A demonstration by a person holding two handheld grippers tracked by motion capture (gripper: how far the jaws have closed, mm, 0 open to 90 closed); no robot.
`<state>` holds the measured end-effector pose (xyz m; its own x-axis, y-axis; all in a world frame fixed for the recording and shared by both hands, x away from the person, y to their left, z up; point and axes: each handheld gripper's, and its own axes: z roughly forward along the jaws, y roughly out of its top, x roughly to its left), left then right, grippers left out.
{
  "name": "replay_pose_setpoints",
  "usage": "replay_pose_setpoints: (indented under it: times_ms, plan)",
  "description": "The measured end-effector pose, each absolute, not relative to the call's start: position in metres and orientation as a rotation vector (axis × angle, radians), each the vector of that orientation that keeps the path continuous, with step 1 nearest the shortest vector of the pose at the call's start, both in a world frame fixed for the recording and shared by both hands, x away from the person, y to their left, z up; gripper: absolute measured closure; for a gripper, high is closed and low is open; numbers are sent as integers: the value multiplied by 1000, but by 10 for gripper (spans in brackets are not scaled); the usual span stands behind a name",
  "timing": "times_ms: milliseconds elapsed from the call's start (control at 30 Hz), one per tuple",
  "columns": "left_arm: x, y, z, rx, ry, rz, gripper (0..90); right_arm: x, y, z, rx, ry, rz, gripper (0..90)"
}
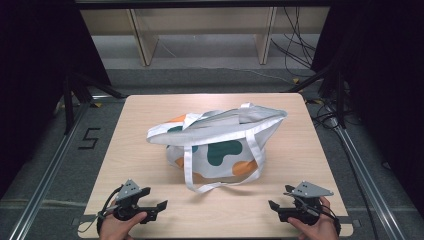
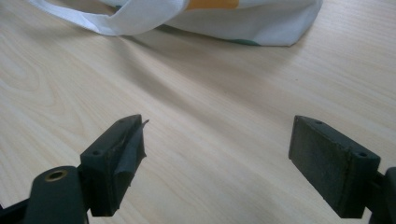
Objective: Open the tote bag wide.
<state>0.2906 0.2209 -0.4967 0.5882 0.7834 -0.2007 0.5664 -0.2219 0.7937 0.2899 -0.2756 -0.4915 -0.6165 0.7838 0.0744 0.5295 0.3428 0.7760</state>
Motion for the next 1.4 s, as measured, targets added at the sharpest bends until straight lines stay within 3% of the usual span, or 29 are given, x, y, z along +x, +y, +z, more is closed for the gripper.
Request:
replay_pose_setpoints:
  times_ms: [533, 733, 867, 1100, 1133, 1233, 1400]
  plan:
    - [290, 220, -496, 1900, 1098, 309, 167, 290, -277, -490, 1150, 2281, 1144, 190]
    - [291, 220, -495, 1909, 1079, 297, 167, 291, -276, -486, 1143, 2260, 1189, 238]
    - [290, 218, -492, 1902, 1083, 297, 178, 295, -276, -477, 1084, 2253, 1189, 330]
    - [290, 216, -484, 1917, 1048, 297, 260, 299, -273, -462, 1073, 2244, 1222, 398]
    - [290, 215, -483, 1910, 1047, 281, 340, 300, -272, -458, 1085, 2248, 1222, 411]
    - [292, 215, -482, 1931, 1014, 278, 376, 304, -271, -454, 1050, 2246, 1229, 426]
    - [293, 212, -474, 1954, 989, 289, 547, 315, -266, -439, 978, 2233, 1235, 455]
